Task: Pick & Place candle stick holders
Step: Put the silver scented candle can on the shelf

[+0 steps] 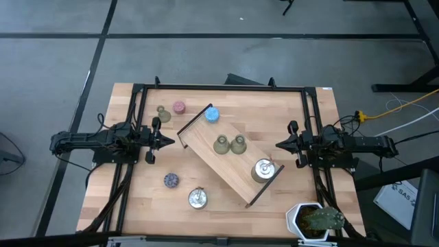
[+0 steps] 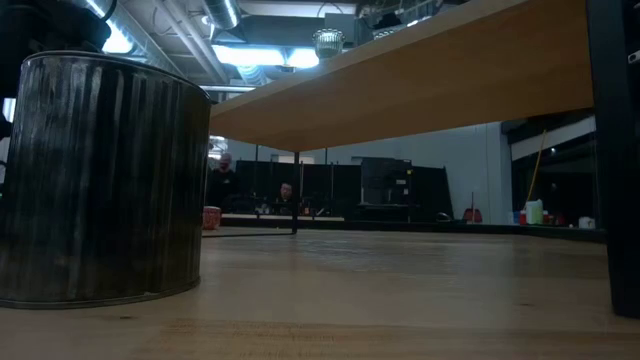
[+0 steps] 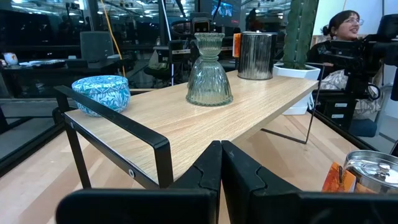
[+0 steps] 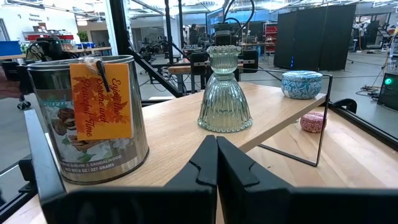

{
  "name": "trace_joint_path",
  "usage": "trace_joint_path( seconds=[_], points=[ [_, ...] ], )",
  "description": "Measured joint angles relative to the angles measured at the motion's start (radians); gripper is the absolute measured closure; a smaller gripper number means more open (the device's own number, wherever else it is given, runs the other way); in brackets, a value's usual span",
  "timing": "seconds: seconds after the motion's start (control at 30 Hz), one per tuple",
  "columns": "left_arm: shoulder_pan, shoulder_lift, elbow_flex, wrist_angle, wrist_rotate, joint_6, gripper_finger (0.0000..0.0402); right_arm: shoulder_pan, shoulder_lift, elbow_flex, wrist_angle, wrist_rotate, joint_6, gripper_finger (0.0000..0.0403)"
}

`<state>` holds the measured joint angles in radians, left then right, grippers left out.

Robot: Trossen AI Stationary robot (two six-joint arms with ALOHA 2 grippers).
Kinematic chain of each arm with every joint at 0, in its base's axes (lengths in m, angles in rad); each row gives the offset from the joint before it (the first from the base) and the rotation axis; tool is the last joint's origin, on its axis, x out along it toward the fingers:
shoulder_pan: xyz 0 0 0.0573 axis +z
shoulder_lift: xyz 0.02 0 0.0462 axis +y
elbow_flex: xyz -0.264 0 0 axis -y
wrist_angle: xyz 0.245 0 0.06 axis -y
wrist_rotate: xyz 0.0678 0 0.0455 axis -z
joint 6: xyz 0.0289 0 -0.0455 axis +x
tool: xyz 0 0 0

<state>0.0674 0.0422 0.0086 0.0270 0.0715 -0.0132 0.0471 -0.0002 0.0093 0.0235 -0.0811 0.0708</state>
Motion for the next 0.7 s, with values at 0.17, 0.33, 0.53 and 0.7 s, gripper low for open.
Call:
trace_joint_path(
  seconds=[0.17, 0.33, 0.53, 0.7],
  points=[
    [0.0, 0.0, 0.0, 0.0, -0.002, 0.0, 0.0398, 0.0, 0.0, 0.0, 0.0, 0.0, 0.0, 0.0402],
    [0.0, 0.0, 0.0, -0.001, -0.013, 0.0, 0.0398, 0.0, 0.0, 0.0, 0.0, 0.001, 0.0, 0.0402],
    [0.0, 0.0, 0.0, -0.001, -0.014, 0.0, 0.0398, 0.0, 0.0, 0.0, 0.0, 0.002, 0.0, 0.0402],
    [0.0, 0.0, 0.0, 0.0, -0.014, 0.0, 0.0398, 0.0, 0.0, 0.0, 0.0, 0.002, 0.0, 0.0402]
  ],
)
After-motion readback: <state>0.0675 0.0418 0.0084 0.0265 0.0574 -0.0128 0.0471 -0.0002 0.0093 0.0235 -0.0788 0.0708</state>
